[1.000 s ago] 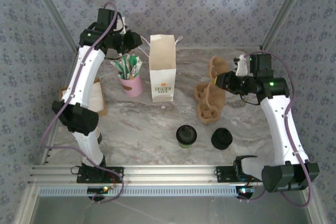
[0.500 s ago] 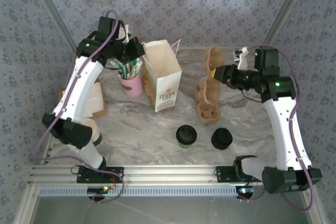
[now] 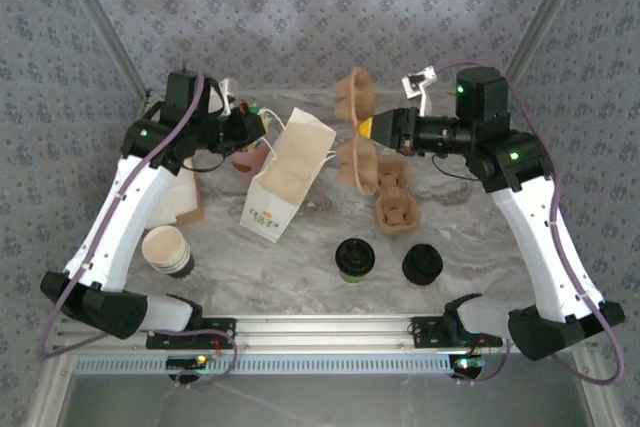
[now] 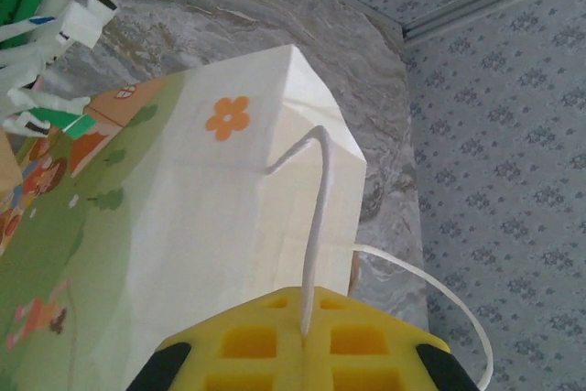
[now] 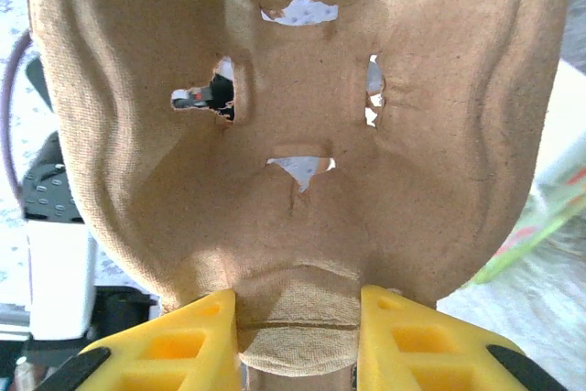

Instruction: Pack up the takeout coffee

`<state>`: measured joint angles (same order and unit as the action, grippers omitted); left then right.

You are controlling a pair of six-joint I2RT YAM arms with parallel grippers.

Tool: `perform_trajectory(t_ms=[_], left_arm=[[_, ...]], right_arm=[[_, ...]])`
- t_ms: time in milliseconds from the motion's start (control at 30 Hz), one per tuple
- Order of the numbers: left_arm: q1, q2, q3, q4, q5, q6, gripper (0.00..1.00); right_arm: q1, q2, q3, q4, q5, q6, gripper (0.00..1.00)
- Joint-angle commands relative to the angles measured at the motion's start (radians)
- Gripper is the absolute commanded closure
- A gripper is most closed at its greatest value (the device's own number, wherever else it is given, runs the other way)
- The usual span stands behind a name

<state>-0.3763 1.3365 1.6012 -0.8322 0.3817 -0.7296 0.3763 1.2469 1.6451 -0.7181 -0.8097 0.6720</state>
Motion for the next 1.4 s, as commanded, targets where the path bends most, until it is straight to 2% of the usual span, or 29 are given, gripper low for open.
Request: perform_trajectory(t_ms=[0,167,533,867,1367], left_arm=[[-0.010,-0.056,-0.036,0.074,-0.002,-0.046,1.00],[-0.013,-0.107,-0.084,0.135,-0.017,-0.093,1.00],[-0.016,-0.158,-0.149,0.199,-0.015,-0.129,1.00],[-0.016,-0.172,-0.179,0.216,-0.023,-0.140,1.00],[-0.016,-0.198,-0.201,0.222,-0.043,-0.143,1.00]], right_arm=[[0.051,0.030,0.028,0.135,-0.017,0.132,0.68],[0.123,0.079,0.055,0.202,0.038,0.198,0.68],[0.184,0.170,0.046,0.270,0.221,0.280,0.68],[0.257,0.224,0.035,0.247,0.426,0.291,0.68],[0.376,0.282,0.056,0.123,0.689,0.292,0.67]])
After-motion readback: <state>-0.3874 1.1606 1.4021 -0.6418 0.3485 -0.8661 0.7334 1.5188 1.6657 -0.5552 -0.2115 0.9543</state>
